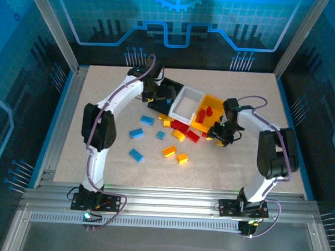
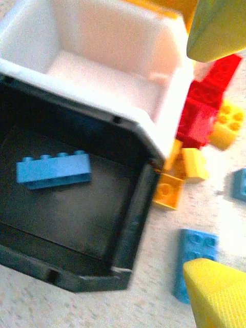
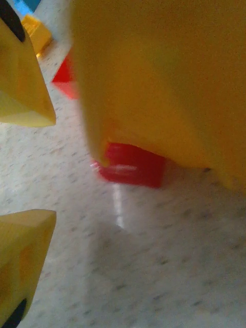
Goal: Sort the legos into containers by color
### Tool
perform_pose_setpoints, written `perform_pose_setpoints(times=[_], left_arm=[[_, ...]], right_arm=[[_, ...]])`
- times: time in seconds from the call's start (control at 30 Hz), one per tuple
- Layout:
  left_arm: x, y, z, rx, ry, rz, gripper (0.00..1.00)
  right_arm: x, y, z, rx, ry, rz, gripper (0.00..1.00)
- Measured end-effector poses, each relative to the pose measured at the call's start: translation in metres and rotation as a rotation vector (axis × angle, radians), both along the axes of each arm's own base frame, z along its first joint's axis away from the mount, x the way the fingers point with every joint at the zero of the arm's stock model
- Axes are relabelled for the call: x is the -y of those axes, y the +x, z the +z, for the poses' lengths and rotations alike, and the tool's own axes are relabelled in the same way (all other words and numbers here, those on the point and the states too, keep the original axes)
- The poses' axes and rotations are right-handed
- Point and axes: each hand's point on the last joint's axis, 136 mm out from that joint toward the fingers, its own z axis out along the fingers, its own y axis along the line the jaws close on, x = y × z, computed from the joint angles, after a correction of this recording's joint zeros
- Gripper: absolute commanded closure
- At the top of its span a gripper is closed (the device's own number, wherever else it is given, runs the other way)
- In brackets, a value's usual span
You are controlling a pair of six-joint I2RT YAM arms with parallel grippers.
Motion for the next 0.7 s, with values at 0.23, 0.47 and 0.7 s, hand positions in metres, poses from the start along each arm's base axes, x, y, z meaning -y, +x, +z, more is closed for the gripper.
perform_pose_setpoints(times=[0.23,0.47,0.7], left_arm=[[-0.026,-0.064,0.009,-0.008,-0.003,0.026,0.01],[-0.043,-0.109,-0.015,-0.071,0.005,0.065,0.01],[-0.045,-0.114,-0.019,-0.070,-0.010,0.083,0.01]], right_arm=[[-0.005,0.054,-0.002,0.057,0.006,0.008,0.50],[-0.007,0.073,0.004,0.109,-0.003,0.069,0.32],[0.006,0.051,-0.011,0.076,-0.090,0.133,0.23]])
